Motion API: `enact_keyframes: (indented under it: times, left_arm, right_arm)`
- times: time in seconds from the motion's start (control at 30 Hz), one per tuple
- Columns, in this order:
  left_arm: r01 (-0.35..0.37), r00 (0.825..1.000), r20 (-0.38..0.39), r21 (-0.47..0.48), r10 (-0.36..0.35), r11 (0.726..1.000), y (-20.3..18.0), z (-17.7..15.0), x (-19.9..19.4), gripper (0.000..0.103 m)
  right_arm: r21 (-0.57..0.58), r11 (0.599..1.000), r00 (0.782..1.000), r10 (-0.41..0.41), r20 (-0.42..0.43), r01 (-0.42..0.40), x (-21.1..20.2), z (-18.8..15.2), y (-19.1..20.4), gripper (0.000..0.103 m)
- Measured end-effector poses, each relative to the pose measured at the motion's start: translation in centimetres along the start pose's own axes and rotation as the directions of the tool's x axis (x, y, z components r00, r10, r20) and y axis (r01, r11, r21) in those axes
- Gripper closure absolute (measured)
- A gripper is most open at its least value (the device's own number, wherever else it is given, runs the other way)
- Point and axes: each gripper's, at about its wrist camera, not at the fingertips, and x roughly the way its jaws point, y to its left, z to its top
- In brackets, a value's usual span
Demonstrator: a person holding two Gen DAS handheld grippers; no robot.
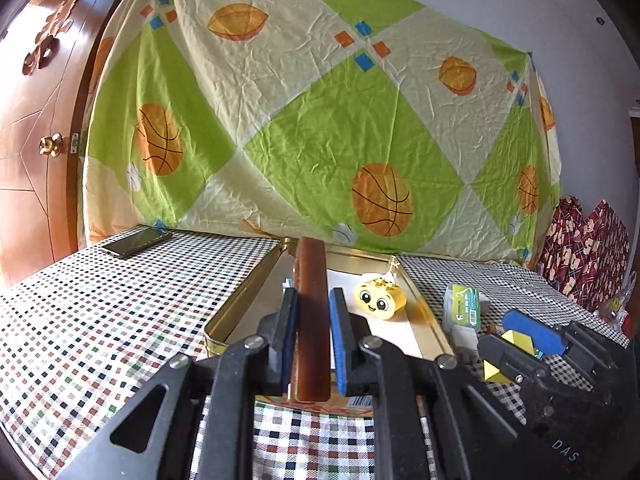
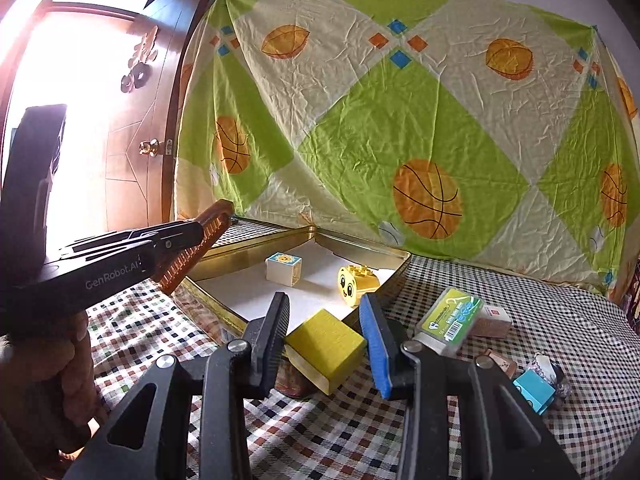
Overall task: Organize rigid objects
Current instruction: 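Lower the brush into the tin and open the left tool while the right releases the yellow cube there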
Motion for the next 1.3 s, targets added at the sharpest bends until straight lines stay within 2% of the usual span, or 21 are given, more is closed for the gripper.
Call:
enact_keyframes:
  times: [0.67,0.9,1.13,1.3]
  left_arm:
    - [-0.015,1.000,-0.019,-0.012,0.015,1.000,1.5,0.3,0.4,0.089]
    - [-0.018,0.999,-0.046,-0.020,0.017,1.000,2.3,1.0,1.0,0.089]
    - [0.031,0.994,-0.104,-0.032,-0.034,0.999,2.5,2.8,2.6,0.089]
    - [0.075,0.980,-0.183,-0.047,-0.082,0.996,2.3,3.7,4.8,0.089]
  right_arm:
    - [-0.034,0.998,0.999,0.048,-0.008,-0.048,0.5,0.3,1.7,0.063]
    - [-0.018,0.996,0.995,0.092,-0.039,-0.093,1.2,0.9,1.7,0.063]
    - [0.011,0.993,0.992,0.114,-0.049,-0.114,2.4,3.3,1.1,0.063]
    - [0.035,0.992,0.988,0.124,-0.097,-0.122,5.5,5.0,0.0,0.063]
